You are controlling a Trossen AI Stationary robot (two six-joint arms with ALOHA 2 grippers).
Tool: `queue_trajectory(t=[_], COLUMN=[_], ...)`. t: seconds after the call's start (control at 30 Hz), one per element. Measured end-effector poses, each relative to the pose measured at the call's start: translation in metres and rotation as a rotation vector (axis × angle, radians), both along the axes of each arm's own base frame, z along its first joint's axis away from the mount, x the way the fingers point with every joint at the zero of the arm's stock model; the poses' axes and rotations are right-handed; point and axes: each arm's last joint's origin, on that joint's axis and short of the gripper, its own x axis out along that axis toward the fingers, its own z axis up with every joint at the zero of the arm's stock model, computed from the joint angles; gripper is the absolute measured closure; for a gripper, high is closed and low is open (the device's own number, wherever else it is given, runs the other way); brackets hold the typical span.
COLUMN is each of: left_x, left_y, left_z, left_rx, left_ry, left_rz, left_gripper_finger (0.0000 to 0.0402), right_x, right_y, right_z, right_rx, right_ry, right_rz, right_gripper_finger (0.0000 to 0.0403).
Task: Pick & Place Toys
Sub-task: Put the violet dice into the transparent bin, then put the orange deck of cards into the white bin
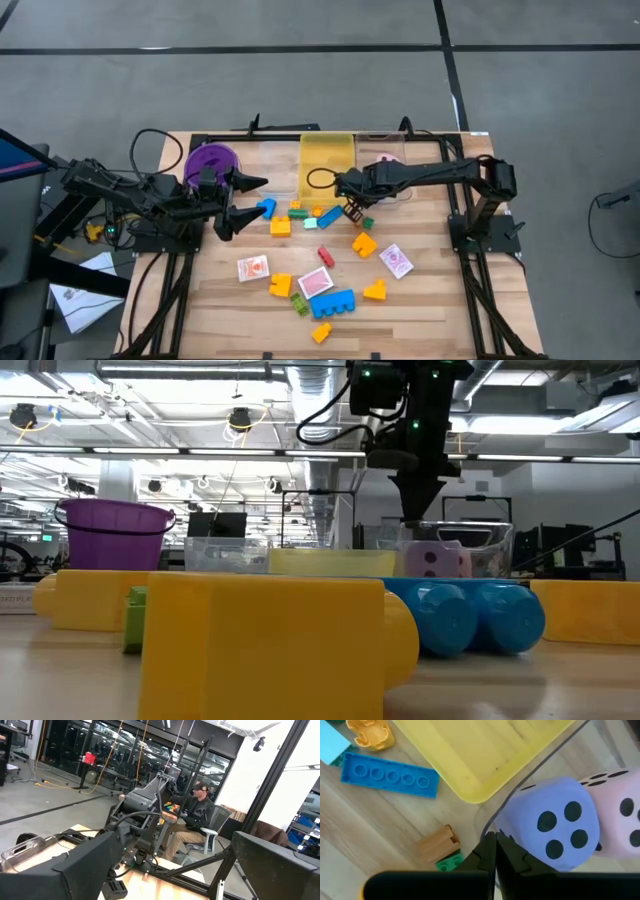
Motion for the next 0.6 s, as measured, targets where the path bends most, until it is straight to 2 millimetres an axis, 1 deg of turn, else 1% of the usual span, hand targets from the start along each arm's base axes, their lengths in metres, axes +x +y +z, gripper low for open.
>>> queue_trajectory(t=[0.17,0.27,0.33,0.4,0.47,0.53,0.6], left_x=[0.0,0.0,0.0,0.0,0.0,0.0,0.0], left_y=[0.0,0.0,0.0,0.0,0.0,0.0,0.0], left_z=[0.0,0.0,0.0,0.0,-0.001,-0.001,-0.001], left_rx=[0.0,0.0,0.001,0.001,0.005,0.005,0.005], left_ry=[0.0,0.0,0.0,0.001,0.009,0.008,0.008], left_rz=[0.0,0.0,0.0,0.001,0.001,0.001,0.001], left_gripper_finger=[0.0004,0.0004,0.0004,0.0004,0.0004,0.0004,0.0004], right_x=[-0.003,-0.011,-0.02,-0.033,-0.048,-0.062,-0.075], right_y=[0.005,0.006,0.005,-0.002,-0.013,-0.03,-0.048], right_z=[0.005,0.018,0.031,0.044,0.054,0.058,0.056], right_rx=[-0.059,-0.101,-0.113,-0.109,-0.111,-0.11,-0.103], right_ry=[0.002,-0.023,-0.059,-0.084,-0.072,-0.02,0.051], right_rz=[-0.007,-0.048,-0.099,-0.169,-0.254,-0.327,-0.384], right_gripper_finger=[0.0403,0.0403,0.0403,0.0403,0.0403,0.0403,0.0403])
